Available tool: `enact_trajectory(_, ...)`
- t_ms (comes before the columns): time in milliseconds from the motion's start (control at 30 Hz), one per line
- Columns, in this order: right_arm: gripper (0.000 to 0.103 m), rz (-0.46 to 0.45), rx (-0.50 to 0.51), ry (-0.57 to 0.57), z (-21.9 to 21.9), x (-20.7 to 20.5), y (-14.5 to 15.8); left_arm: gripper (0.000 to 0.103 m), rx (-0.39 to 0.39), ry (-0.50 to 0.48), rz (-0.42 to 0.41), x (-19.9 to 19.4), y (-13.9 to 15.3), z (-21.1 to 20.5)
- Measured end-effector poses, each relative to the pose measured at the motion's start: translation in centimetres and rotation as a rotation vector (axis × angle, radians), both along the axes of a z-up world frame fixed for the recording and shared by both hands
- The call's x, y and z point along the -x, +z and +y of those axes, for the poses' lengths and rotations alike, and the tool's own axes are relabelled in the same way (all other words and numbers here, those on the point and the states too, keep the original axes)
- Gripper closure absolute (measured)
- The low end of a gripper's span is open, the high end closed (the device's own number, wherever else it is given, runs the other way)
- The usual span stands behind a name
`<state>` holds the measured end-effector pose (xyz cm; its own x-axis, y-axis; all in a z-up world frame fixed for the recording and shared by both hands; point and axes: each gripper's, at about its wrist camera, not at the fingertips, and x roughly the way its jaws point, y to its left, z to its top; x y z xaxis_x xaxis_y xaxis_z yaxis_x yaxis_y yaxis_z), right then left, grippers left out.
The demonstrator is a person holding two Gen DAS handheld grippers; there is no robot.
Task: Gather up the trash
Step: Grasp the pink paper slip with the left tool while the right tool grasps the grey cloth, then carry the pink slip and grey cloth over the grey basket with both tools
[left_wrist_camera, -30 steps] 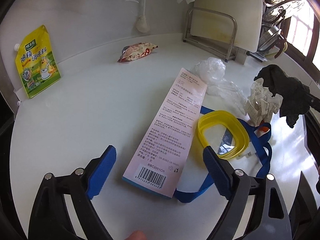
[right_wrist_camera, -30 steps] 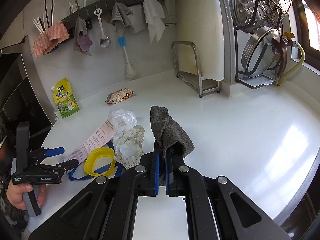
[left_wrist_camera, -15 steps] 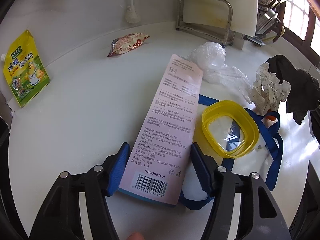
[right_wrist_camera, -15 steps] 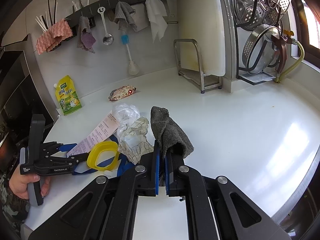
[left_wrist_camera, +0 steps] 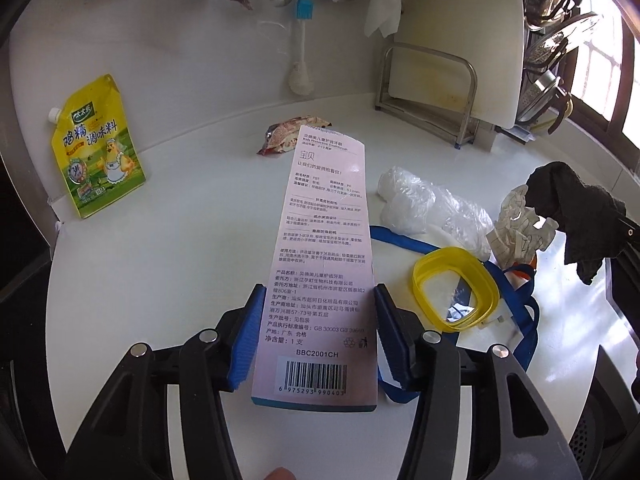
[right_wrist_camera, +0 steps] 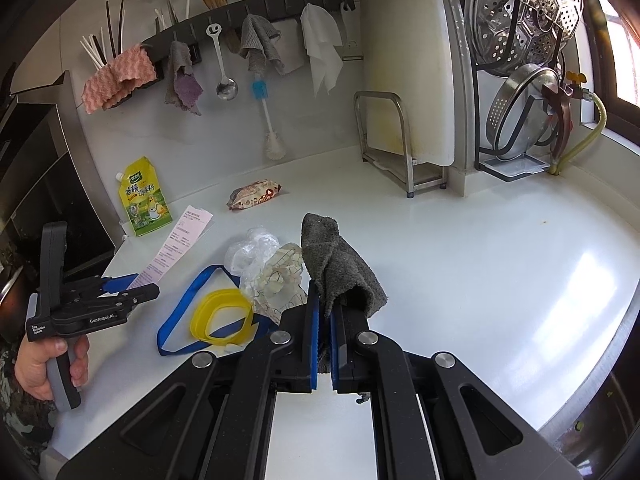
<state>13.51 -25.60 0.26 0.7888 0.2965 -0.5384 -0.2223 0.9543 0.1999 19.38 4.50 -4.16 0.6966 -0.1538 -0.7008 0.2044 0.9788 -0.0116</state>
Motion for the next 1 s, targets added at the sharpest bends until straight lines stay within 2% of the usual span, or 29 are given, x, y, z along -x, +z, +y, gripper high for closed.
enact_trajectory(333, 0.099, -0.027, 0.001, 0.011, 0.6, 1.9, 1.9, 0.051, -0.005, -0.010, -0.033, 4.0, 1.8, -0.8)
enact_trajectory(667, 0.099, -0.068, 0.008, 0.021, 0.7, 5.3, 4.6, 0.051, 0.028, -0.026, -0.061, 8.6, 3.8, -1.7)
enact_trajectory(1000, 0.099, -0.058, -0.004, 0.043, 1.4, 11.1, 3.7, 0.051, 0.040, -0.041, -0.084, 14.1, 4.4, -2.7)
